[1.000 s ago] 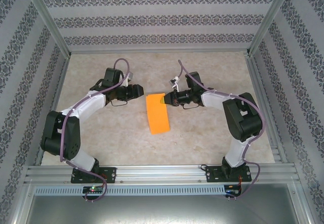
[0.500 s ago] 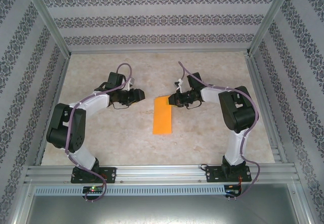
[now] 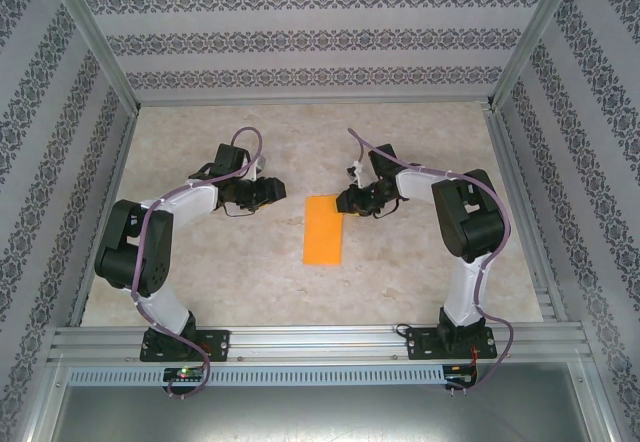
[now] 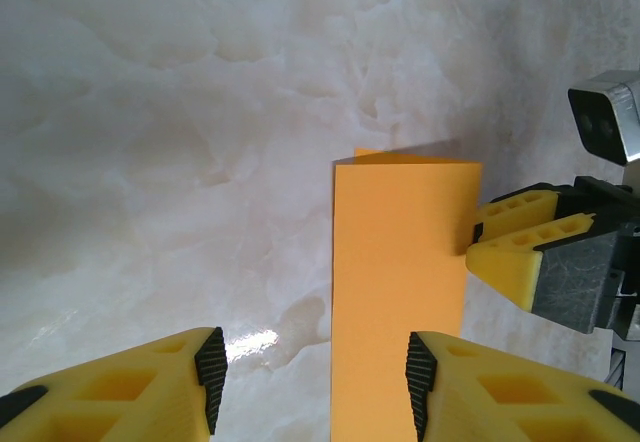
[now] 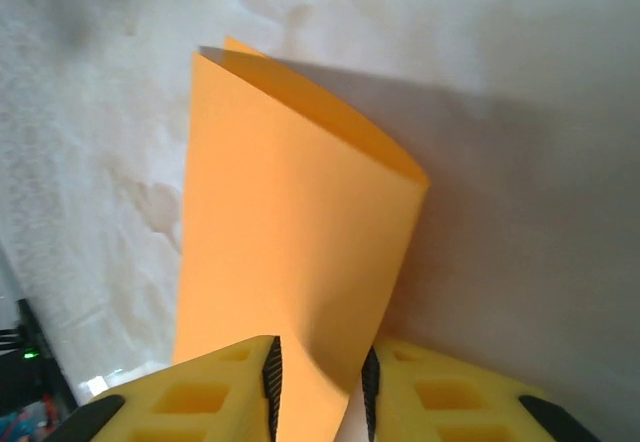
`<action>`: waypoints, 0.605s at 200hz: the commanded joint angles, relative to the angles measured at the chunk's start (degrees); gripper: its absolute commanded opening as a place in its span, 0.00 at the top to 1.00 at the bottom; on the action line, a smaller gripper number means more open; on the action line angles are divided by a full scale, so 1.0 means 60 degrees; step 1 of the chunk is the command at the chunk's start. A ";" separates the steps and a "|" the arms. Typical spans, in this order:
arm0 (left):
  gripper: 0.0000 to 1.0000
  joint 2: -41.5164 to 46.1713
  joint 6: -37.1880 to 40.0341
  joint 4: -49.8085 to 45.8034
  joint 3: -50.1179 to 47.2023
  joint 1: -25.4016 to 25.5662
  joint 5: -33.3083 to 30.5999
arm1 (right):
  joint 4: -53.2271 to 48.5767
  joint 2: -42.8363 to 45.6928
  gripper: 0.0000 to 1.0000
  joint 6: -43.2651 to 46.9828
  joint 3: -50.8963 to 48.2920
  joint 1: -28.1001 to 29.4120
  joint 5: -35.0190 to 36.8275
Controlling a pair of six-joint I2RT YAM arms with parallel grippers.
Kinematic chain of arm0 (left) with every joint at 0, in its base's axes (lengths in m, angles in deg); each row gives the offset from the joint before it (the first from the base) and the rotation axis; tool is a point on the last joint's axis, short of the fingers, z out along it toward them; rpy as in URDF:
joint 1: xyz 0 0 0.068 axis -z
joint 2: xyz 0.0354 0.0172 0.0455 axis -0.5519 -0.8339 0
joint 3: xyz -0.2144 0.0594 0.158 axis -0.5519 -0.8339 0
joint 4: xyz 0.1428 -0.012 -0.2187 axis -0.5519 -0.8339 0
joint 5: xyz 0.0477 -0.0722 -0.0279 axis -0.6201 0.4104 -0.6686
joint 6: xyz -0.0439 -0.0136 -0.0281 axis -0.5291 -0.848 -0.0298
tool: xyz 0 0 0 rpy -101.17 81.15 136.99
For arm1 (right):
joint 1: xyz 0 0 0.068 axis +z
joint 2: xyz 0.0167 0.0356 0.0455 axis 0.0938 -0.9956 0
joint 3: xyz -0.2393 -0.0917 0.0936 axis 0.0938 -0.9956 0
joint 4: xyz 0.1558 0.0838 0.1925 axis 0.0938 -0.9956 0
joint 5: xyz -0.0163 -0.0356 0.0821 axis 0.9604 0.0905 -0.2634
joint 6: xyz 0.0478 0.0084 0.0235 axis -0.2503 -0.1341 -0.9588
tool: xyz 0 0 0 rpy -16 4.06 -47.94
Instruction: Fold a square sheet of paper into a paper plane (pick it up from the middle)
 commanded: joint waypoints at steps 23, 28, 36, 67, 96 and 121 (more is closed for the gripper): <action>0.46 0.0158 0.0417 -0.0355 0.0165 -0.0065 -0.0151 | -0.1009 0.0909 0.64 0.0620 0.0239 0.0312 0.2395; 0.46 0.0158 0.0450 -0.0400 0.0173 -0.0075 -0.0156 | -0.1063 0.1040 0.63 0.0610 0.0204 0.0378 0.2674; 0.46 0.0158 0.0496 -0.0463 0.0187 -0.0080 -0.0171 | -0.1061 0.1264 0.63 0.0567 0.0120 0.0434 0.3059; 0.46 0.0187 0.0516 -0.0470 0.0142 -0.0081 -0.0174 | -0.0464 0.2154 0.65 -0.0088 -0.0488 0.0737 0.3055; 0.46 0.0143 0.0458 -0.0377 0.0075 -0.0064 0.0002 | 0.0763 0.2252 0.74 -0.1310 -0.1250 0.1212 0.1628; 0.46 0.0074 0.0423 -0.0297 0.0041 -0.0068 0.0186 | 0.1576 0.2040 0.81 -0.1946 -0.1883 0.1617 0.1300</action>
